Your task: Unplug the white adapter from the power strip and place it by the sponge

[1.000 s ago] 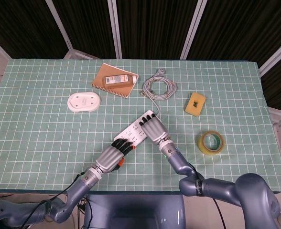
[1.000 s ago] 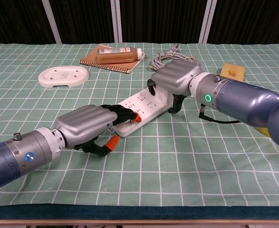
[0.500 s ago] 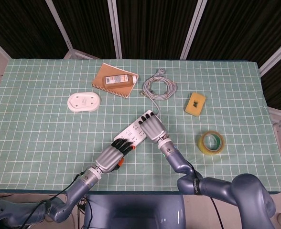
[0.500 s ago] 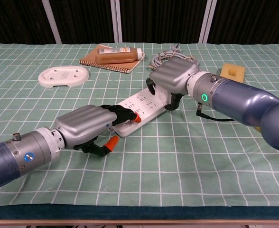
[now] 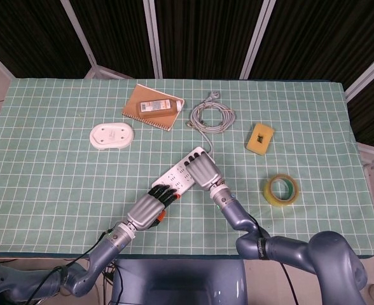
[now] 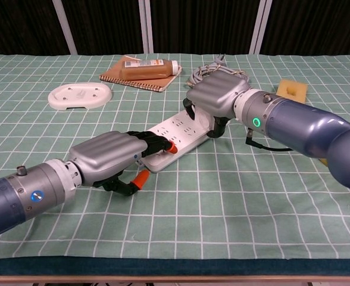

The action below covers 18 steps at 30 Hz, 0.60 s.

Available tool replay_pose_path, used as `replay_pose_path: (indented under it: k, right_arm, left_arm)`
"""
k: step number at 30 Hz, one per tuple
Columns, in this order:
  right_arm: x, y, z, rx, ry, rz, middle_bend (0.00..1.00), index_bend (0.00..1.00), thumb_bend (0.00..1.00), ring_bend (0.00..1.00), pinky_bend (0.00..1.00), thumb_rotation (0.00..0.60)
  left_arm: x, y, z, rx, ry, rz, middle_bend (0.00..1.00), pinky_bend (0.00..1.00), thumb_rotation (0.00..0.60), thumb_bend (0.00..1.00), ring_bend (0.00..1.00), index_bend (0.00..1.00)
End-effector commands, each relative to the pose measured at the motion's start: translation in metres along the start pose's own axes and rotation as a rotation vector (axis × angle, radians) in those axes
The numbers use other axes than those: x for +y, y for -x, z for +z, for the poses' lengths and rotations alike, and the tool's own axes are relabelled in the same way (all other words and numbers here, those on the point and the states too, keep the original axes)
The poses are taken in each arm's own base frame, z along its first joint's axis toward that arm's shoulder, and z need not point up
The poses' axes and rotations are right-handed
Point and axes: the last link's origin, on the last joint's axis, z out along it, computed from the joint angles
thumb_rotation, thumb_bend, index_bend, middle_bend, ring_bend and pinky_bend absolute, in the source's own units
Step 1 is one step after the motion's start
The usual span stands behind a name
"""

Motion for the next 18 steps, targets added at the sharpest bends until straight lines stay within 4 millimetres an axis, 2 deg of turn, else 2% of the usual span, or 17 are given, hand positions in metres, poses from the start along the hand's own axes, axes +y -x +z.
replay_pose_path:
  k: [1, 6, 12, 15, 18]
  right_arm:
    - [0.001, 0.0008, 0.0003, -0.001, 0.006, 0.001, 0.42, 0.55, 0.7, 0.39, 0.6, 0.6]
    - [0.0025, 0.0006, 0.0, 0.003, 0.013, 0.002, 0.46, 0.6, 0.8, 0.44, 0.66, 0.6]
    - [0.0051, -0.0027, -0.0001, 0.015, 0.03, 0.011, 0.47, 0.61, 0.81, 0.45, 0.71, 0.6]
    - [0.0067, -0.0029, -0.0006, 0.015, 0.04, 0.012, 0.49, 0.63, 0.81, 0.46, 0.57, 0.6]
    - [0.0084, -0.0022, -0.0012, 0.007, 0.054, 0.018, 0.49, 0.64, 0.81, 0.47, 0.55, 0.6]
  left_arm:
    - [0.0002, 0.0003, -0.0001, -0.001, 0.0, -0.001, 0.12, 0.19, 0.6, 0.62, 0.05, 0.14]
    - [0.0007, 0.0007, -0.0003, -0.002, 0.003, -0.002, 0.12, 0.19, 0.6, 0.62, 0.05, 0.14]
    - [0.0007, 0.0005, -0.0008, -0.004, 0.005, -0.002, 0.12, 0.19, 0.6, 0.62, 0.05, 0.14]
    - [0.0007, 0.0003, -0.0009, -0.005, 0.006, -0.001, 0.12, 0.19, 0.6, 0.62, 0.05, 0.14]
    - [0.0008, 0.0002, -0.001, -0.006, 0.006, -0.002, 0.12, 0.2, 0.6, 0.62, 0.05, 0.14]
